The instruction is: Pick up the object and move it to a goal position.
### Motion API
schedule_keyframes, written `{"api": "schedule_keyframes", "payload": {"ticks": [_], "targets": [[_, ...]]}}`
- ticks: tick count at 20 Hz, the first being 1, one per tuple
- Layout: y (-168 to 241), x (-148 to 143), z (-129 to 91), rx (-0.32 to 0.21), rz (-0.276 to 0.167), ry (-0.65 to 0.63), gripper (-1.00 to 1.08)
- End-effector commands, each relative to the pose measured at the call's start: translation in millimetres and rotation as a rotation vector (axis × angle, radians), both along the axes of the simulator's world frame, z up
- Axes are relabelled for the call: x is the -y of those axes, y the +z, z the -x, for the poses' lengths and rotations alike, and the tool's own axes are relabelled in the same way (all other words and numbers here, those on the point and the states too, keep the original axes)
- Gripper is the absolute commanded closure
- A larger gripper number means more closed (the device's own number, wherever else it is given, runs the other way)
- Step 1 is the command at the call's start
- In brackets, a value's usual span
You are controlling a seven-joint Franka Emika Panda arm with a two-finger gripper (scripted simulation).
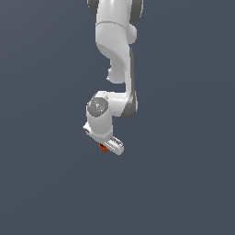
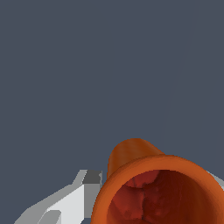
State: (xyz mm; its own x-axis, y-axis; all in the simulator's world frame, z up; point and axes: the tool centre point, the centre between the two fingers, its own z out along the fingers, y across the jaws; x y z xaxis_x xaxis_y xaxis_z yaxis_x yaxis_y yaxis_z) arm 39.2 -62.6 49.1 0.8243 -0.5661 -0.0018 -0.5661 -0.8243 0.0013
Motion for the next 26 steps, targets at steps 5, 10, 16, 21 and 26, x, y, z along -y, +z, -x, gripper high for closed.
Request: {"api": "schedule_keyframes", "payload": {"ticks": [5, 10, 16, 21, 26], "targets": [[36, -20, 2, 0.002, 0.0, 0.001, 1.08], [82, -45, 6, 0.002, 0.0, 0.001, 1.08], [148, -80, 11, 0.002, 0.0, 0.0, 1.08], [204, -110, 15, 0.002, 0.002, 0.0, 1.08], [258, -139, 19, 0.002, 0.002, -0.001, 1.08]]}}
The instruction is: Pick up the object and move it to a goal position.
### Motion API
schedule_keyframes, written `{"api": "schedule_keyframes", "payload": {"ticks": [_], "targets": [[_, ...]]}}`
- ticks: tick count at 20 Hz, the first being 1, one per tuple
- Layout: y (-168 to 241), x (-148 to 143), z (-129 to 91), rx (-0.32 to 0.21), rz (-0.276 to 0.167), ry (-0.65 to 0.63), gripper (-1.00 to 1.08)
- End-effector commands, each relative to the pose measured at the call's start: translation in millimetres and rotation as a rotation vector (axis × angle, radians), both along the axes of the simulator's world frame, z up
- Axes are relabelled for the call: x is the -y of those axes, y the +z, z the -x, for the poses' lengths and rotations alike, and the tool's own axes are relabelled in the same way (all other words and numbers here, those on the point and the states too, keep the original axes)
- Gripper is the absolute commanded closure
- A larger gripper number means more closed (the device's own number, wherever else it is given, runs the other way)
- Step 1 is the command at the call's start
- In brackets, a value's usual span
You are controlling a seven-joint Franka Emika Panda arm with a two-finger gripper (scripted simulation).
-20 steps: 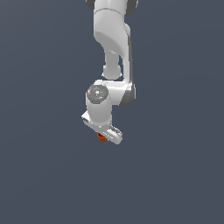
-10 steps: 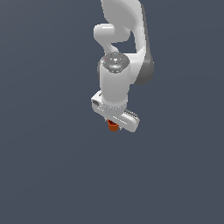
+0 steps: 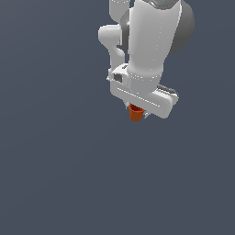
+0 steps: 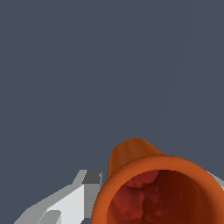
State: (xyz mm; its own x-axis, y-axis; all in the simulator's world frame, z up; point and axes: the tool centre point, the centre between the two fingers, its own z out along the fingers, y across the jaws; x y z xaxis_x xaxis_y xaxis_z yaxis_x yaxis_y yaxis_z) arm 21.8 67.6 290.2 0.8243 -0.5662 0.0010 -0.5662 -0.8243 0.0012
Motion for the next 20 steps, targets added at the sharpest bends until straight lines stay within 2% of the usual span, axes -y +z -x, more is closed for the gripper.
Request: {"api": "schedule_keyframes", "payload": {"ticks": [1, 11, 20], "targets": [[28, -15, 2, 0.0, 0.0, -0.001, 1.08], [126, -68, 6, 0.0, 0.0, 0.0, 1.08], [178, -97, 6, 0.0, -0.001, 0.0, 1.08]]}}
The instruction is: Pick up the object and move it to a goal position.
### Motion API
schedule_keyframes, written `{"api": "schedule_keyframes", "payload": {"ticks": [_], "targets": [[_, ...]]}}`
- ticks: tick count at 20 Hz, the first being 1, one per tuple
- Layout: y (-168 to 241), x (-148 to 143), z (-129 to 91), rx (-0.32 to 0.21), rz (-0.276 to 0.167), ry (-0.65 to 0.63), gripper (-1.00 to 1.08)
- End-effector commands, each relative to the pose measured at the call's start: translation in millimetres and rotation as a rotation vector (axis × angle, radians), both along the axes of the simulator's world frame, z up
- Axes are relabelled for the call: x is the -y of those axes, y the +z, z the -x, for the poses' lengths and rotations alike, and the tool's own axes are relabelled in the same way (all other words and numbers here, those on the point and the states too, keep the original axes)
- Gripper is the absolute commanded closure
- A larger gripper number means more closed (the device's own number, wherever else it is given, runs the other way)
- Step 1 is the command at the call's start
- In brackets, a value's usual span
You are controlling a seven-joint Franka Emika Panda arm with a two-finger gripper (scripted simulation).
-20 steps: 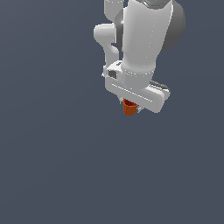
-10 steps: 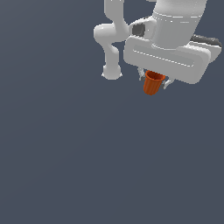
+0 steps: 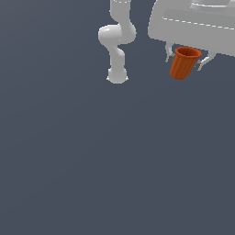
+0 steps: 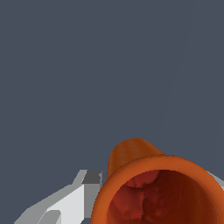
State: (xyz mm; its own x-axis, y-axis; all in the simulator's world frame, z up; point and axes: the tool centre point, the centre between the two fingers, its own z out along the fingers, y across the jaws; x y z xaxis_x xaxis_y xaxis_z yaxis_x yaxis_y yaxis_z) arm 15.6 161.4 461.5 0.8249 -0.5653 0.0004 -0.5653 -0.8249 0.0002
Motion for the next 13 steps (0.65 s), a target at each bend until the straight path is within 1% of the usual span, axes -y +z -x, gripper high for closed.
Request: {"api": "schedule_keyframes", "payload": {"ticks": [1, 7, 13], "targets": [[10, -5, 0, 0.0, 0.0, -0.001, 1.08], [24, -13, -1, 0.0, 0.0, -0.001, 1.08], [28, -15, -1, 0.0, 0.0, 0.0, 1.08]]}}
